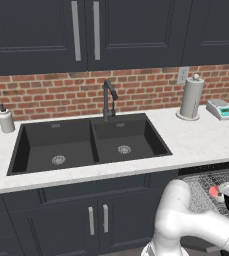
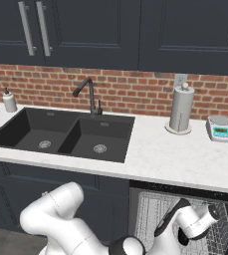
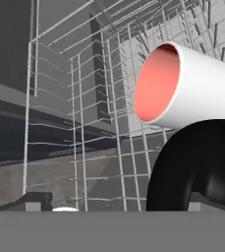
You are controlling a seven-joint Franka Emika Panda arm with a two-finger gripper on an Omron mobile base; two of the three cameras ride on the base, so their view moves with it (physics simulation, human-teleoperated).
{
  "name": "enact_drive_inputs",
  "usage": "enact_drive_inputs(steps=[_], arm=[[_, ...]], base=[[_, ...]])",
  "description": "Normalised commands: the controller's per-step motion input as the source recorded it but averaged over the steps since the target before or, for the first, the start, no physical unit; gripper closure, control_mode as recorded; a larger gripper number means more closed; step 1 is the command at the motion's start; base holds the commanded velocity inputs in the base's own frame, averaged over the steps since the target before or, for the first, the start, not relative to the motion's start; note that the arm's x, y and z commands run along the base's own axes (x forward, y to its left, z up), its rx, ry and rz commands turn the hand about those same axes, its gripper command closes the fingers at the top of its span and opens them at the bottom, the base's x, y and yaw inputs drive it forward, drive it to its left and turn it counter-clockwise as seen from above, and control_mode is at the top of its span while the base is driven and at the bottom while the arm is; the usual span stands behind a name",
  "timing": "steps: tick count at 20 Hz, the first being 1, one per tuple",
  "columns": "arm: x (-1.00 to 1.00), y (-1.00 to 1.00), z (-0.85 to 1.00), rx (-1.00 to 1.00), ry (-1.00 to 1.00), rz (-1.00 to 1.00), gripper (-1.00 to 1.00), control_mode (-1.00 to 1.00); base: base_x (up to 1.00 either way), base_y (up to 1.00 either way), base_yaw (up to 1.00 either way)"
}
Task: Pick up the cup and bowl from the counter, place them in the dishwasher, and close the dishwasher door.
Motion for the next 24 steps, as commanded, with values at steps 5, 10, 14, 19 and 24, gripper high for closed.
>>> enact_drive_inputs(steps=[5, 10, 14, 19, 24], arm=[[0.00, 0.00, -0.14, 0.00, 0.08, 0.00, -1.00, -1.00], [0.00, 0.00, -0.80, -0.05, 0.18, 0.01, -1.00, -1.00], [0.06, 0.00, -0.82, -0.06, 0.12, 0.00, -1.00, -1.00], [0.10, 0.00, 0.06, 0.00, -0.01, 0.04, -1.00, -1.00], [-0.04, 0.00, 0.59, 0.01, -0.13, 0.05, -1.00, -1.00]], base=[[0.00, 0.00, 0.00], [0.00, 0.00, 0.00], [0.00, 0.00, 0.00], [0.00, 0.00, 0.00], [0.00, 0.00, 0.00]])
